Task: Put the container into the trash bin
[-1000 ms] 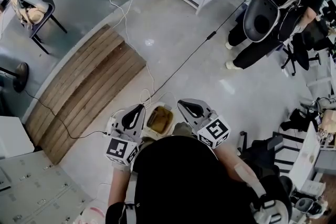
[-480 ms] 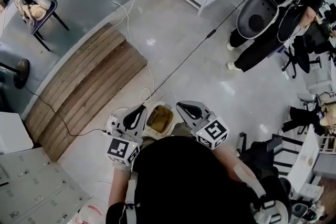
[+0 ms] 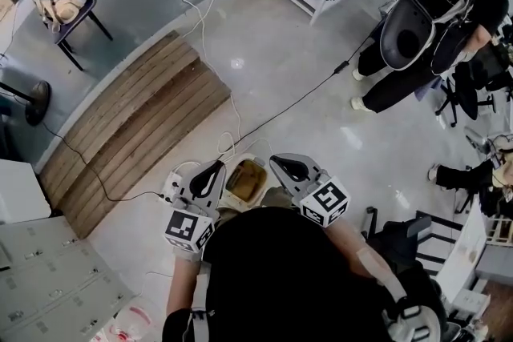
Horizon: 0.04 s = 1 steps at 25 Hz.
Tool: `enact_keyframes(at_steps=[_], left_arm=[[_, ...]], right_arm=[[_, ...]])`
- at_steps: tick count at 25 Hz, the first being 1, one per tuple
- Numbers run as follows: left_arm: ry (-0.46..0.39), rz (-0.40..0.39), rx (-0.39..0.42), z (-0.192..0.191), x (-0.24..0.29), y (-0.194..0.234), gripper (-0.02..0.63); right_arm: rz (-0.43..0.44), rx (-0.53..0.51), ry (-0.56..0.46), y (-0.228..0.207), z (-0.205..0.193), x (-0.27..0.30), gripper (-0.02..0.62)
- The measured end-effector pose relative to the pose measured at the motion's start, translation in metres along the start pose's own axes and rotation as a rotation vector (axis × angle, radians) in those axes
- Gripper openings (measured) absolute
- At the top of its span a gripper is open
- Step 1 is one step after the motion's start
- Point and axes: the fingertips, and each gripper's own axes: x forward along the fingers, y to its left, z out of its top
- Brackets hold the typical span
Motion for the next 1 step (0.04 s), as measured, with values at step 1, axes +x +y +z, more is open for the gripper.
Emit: enact_keyframes(at_steps=[1], left_arm=[[0.001,0.003,-0.001,-0.0004,-0.0006,-0.0004,0.011]], right_arm=[[0.002,0.003,0.001,0.0001,-0.0004,0.0000,0.015]])
